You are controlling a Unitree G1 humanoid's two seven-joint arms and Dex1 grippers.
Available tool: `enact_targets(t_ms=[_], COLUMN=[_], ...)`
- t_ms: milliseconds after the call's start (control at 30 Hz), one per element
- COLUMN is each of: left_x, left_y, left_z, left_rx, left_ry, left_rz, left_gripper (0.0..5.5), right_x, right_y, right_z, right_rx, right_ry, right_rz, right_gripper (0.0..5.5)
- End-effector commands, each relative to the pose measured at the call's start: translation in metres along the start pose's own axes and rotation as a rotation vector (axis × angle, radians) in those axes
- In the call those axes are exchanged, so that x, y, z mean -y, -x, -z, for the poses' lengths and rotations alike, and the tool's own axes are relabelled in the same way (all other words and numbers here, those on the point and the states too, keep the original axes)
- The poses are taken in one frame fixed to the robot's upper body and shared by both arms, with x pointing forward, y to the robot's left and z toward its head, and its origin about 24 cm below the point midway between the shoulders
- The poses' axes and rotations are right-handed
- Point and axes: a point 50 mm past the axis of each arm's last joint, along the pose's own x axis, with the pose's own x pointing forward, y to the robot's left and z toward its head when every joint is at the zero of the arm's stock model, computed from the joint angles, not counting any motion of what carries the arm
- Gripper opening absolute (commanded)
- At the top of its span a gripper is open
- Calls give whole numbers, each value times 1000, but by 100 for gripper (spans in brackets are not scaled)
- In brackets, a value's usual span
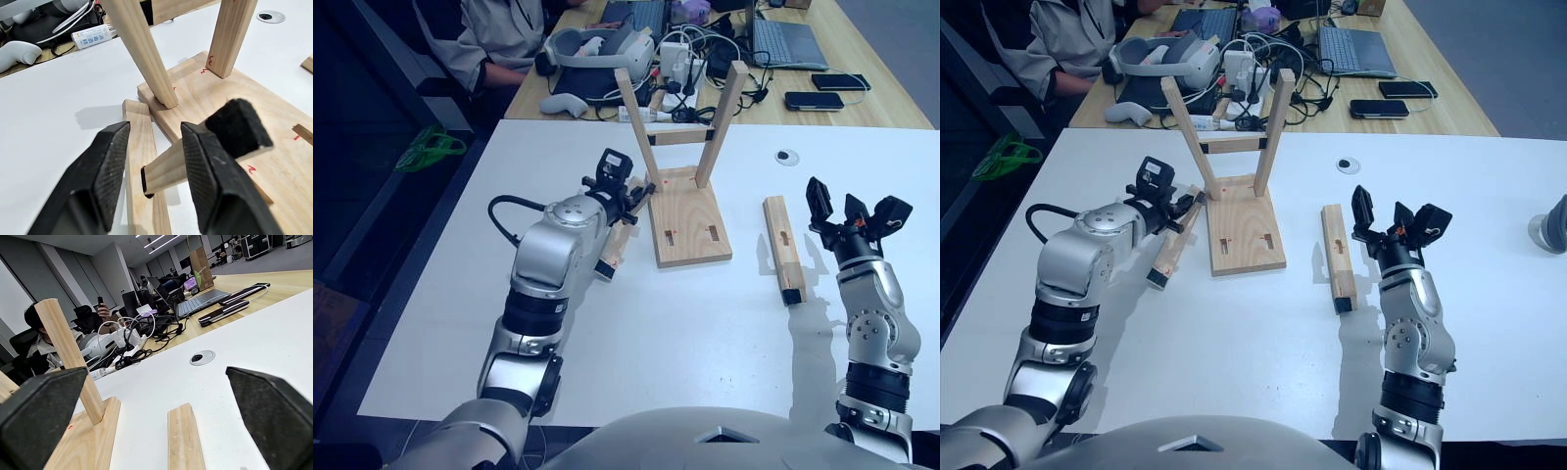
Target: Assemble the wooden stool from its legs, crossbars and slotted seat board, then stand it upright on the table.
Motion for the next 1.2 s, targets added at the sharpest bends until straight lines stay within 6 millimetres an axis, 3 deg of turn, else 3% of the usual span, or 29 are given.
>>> enact_targets(t_ms=[33,200,367,500,700,967,1200], left_x=[16,28,32,13,-10,-29,-34], left_y=[-2,-5,-6,-12,-40,-74,-86], left_z=[-14,-23,-19,-19,-12,-5,11], left_rx=[25,39,24,18,-109,-291,-380], left_ry=[-74,-107,-115,-107,-109,-81,-152], left_rz=[58,107,120,61,91,128,96], left_gripper=[190,190,190,190,287,287,287], right_x=[-3,-3,-3,-3,-5,-5,-4], right_y=[-4,-5,-5,-6,-8,-13,-16], right_z=[-1,1,2,3,4,6,4], right_rx=[15,11,6,-2,-13,-34,-36], right_ry=[-3,-7,-6,3,12,39,54], right_rz=[-10,-13,-15,-16,-24,0,9], right_gripper=[540,540,540,540,540,540,540])
